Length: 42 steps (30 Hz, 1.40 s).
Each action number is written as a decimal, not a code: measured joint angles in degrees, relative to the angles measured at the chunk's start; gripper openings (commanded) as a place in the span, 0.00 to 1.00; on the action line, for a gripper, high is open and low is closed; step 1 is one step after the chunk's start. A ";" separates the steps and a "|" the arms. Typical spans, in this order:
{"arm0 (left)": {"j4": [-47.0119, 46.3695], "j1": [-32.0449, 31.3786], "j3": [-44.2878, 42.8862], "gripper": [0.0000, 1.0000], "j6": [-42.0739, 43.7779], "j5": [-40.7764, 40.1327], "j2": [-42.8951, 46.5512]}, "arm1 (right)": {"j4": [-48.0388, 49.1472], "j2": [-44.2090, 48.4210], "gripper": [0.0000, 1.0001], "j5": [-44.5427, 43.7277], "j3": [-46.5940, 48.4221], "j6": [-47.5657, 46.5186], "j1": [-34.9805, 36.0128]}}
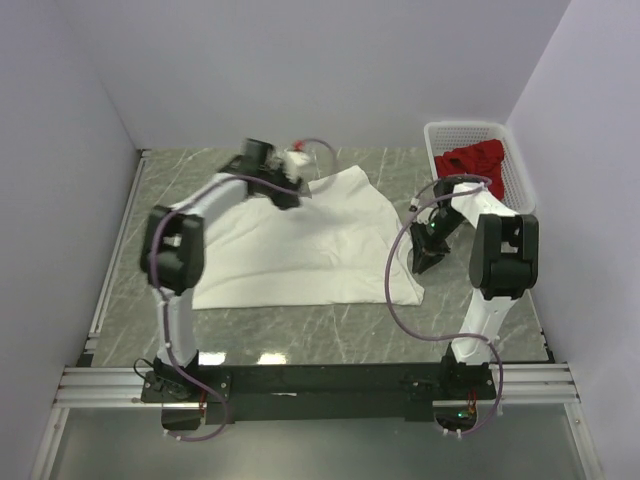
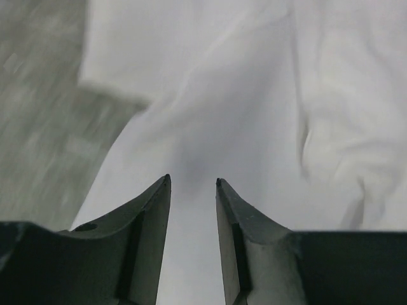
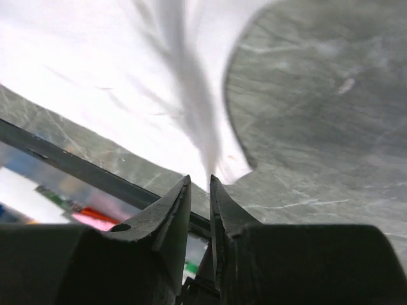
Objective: Fold and stack the t-shirts
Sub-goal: Fold the tshirt
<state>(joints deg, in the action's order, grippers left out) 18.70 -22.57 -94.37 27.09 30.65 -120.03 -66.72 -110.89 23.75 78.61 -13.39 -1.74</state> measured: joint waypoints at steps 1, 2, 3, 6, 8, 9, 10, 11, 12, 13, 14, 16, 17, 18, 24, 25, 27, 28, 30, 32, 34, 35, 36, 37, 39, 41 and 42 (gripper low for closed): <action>2.84 3.72 1.20 0.40 -1.16 1.38 2.86 | 0.02 0.76 0.25 -0.13 0.44 -0.22 0.76; 6.23 8.35 2.47 0.40 -1.86 2.58 6.27 | 0.00 1.46 0.25 -0.24 0.74 -0.46 1.92; 9.66 12.26 3.15 0.39 -1.99 3.52 9.05 | 0.00 2.08 0.25 -0.55 0.94 -0.85 3.34; 19.98 24.63 5.18 0.38 -1.01 5.03 17.25 | 0.04 2.56 0.24 -1.01 0.96 -1.68 7.58; 26.47 31.65 8.28 0.37 1.18 5.27 22.23 | 0.57 2.47 0.24 -1.81 0.39 -2.27 10.14; 29.31 33.79 10.12 0.37 2.27 5.03 23.89 | 0.74 2.34 0.24 -2.49 0.02 -2.56 11.04; 32.11 36.00 12.39 0.37 3.61 4.63 25.38 | 0.98 2.08 0.24 -3.37 -0.37 -2.80 11.56; 34.36 37.64 14.95 0.37 4.81 4.00 26.38 | 1.18 1.79 0.24 -4.11 -0.66 -2.97 11.76; 36.92 39.30 17.68 0.37 6.01 3.30 26.86 | 1.66 1.29 0.24 -5.31 -1.07 -3.15 11.87; 38.34 40.37 19.85 0.36 6.78 2.56 26.88 | 1.97 0.74 0.23 -6.38 -1.42 -3.28 11.87; 39.06 41.33 22.43 0.35 7.48 1.70 26.84 | 2.43 0.13 0.23 -7.56 -1.84 -3.48 11.87; 40.15 42.56 27.12 0.34 8.33 -0.42 26.71 | 3.10 -1.18 0.23 -10.14 -2.32 -3.96 11.87; 40.19 42.88 29.53 0.33 8.52 -1.33 26.71 | 3.67 -1.77 0.23 -11.30 -2.51 -4.22 11.89; 39.98 42.95 31.52 0.32 8.41 -2.32 26.71 | 4.15 -2.29 0.23 -12.55 -2.71 -4.48 12.00; 35.56 43.30 38.71 0.29 6.80 -9.18 26.21 | 4.90 -3.08 0.22 -19.43 -3.54 -5.97 14.47; 34.82 43.65 39.71 0.29 6.67 -10.32 26.01 | 5.03 -2.93 0.22 -20.68 -3.89 -6.32 15.26; 34.03 44.57 41.59 0.29 6.36 -11.82 25.73 | 5.40 -2.21 0.22 -23.23 -5.18 -7.21 16.98; 34.25 44.98 42.18 0.29 6.27 -11.93 26.05 | 5.68 -1.64 0.22 -24.37 -6.12 -7.61 17.88; 34.21 45.59 43.60 0.29 6.34 -12.37 27.43 | 6.16 -0.20 0.22 -25.77 -8.50 -8.31 19.17; 34.05 46.05 45.66 0.29 6.43 -12.76 29.38 | 6.38 1.46 0.22 -26.25 -11.15 -8.76 19.85; 34.47 46.56 47.23 0.28 6.58 -13.05 30.82 | 6.38 2.69 0.23 -26.10 -13.22 -8.85 20.00; 34.77 46.97 47.60 0.29 6.67 -13.05 31.10 | 6.23 3.15 0.23 -25.86 -13.94 -8.85 20.00; 35.19 47.41 47.67 0.29 6.80 -13.03 31.19 | 5.99 3.48 0.23 -25.53 -14.32 -8.85 19.98; 35.43 47.71 47.67 0.30 6.91 -12.98 31.19 | 5.79 3.76 0.24 -24.92 -14.56 -8.94 19.98; 36.72 48.46 46.84 0.34 7.89 -12.90 31.19 | 5.22 4.22 0.27 -22.67 -14.16 -9.22 19.91; 39.17 49.13 43.71 0.39 8.85 -11.67 31.15 | 2.86 4.33 0.29 -19.28 -11.34 -9.66 19.47; 40.19 49.31 41.29 0.41 9.27 -10.97 31.10 | 1.29 4.33 0.29 -17.40 -8.46 -9.84 18.97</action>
<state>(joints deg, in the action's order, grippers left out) 58.89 26.74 -53.08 36.36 19.68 -88.92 -65.43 -106.56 6.35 70.15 -23.22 17.23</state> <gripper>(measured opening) 0.361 0.277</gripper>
